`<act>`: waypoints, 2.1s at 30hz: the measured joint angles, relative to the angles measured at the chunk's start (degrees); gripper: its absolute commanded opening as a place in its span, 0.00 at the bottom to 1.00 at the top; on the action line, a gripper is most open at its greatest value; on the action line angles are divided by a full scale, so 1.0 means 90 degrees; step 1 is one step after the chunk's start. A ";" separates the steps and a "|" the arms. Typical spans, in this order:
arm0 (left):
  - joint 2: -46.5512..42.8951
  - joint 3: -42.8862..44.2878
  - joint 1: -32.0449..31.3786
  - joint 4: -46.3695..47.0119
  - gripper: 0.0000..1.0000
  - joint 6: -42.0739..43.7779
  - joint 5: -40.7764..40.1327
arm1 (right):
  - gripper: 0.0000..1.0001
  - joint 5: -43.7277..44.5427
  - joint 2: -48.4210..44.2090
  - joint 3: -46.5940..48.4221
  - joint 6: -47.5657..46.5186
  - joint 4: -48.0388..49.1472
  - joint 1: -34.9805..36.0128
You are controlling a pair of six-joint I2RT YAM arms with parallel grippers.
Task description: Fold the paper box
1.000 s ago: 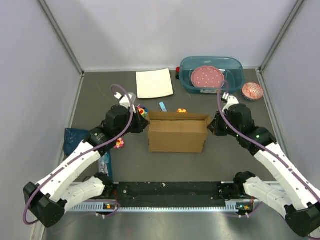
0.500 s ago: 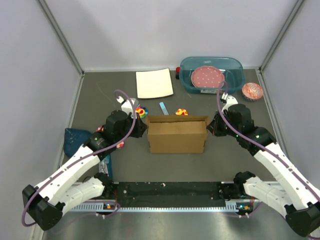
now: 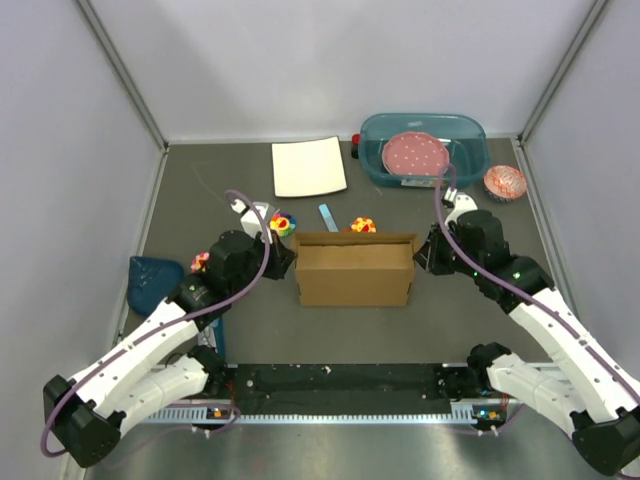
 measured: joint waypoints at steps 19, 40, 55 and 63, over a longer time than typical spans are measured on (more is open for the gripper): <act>0.0109 -0.0053 -0.0770 0.0236 0.00 0.0277 -0.0950 | 0.36 0.0189 -0.0141 0.0529 0.0041 -0.0644 0.0010; 0.0107 -0.0080 -0.0816 0.0279 0.00 0.0270 -0.1039 | 0.00 0.0367 -0.0279 0.0413 -0.0083 -0.0376 0.0041; 0.0058 -0.0114 -0.0816 0.0296 0.23 0.0253 -0.1073 | 0.00 0.0367 -0.0648 -0.0141 -0.0017 0.0109 0.0080; -0.0262 -0.0102 -0.0828 -0.0206 0.42 0.0294 -0.1064 | 0.00 0.0386 -0.0566 -0.0141 -0.0007 0.0155 0.0083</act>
